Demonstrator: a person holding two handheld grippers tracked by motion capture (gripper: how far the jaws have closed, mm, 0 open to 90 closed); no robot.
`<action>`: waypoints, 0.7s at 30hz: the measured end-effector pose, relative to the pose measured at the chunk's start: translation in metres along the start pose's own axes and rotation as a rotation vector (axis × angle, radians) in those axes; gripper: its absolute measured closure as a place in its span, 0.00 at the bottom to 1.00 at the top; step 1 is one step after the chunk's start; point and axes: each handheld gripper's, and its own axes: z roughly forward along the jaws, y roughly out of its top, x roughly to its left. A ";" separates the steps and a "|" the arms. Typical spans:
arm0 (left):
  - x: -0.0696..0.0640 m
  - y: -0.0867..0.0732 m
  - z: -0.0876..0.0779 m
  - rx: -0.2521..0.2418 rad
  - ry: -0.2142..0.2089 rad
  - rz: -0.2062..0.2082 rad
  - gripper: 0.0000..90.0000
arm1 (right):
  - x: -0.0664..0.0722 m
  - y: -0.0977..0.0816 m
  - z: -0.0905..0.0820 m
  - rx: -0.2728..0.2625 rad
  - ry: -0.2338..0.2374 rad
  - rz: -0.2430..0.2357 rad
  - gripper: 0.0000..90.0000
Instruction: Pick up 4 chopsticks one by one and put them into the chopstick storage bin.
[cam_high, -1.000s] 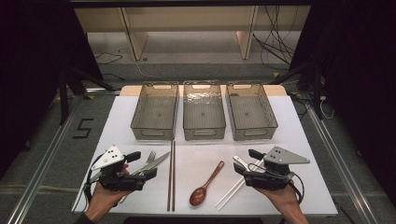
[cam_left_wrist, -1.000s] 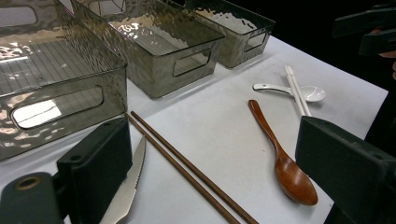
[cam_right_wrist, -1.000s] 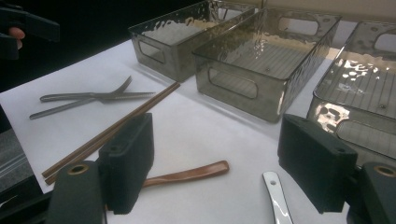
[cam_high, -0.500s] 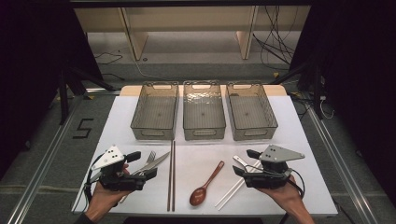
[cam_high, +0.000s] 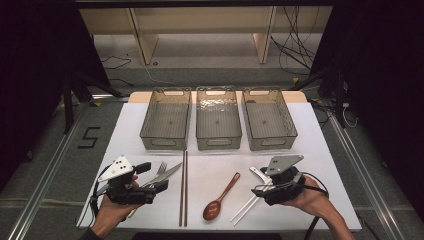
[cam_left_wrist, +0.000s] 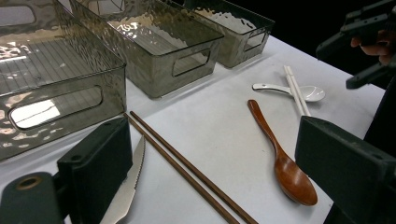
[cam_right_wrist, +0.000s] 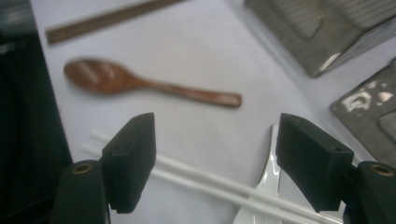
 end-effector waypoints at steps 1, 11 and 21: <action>0.000 0.000 0.000 0.000 0.000 0.001 0.12 | 0.000 0.000 0.001 0.014 -0.005 -0.033 0.36; -0.001 0.000 0.000 0.001 0.000 0.006 0.12 | 0.005 -0.001 0.024 0.200 0.046 -0.177 0.39; -0.001 0.000 -0.001 0.007 -0.001 0.009 0.12 | 0.006 -0.007 0.041 0.311 0.062 -0.266 0.47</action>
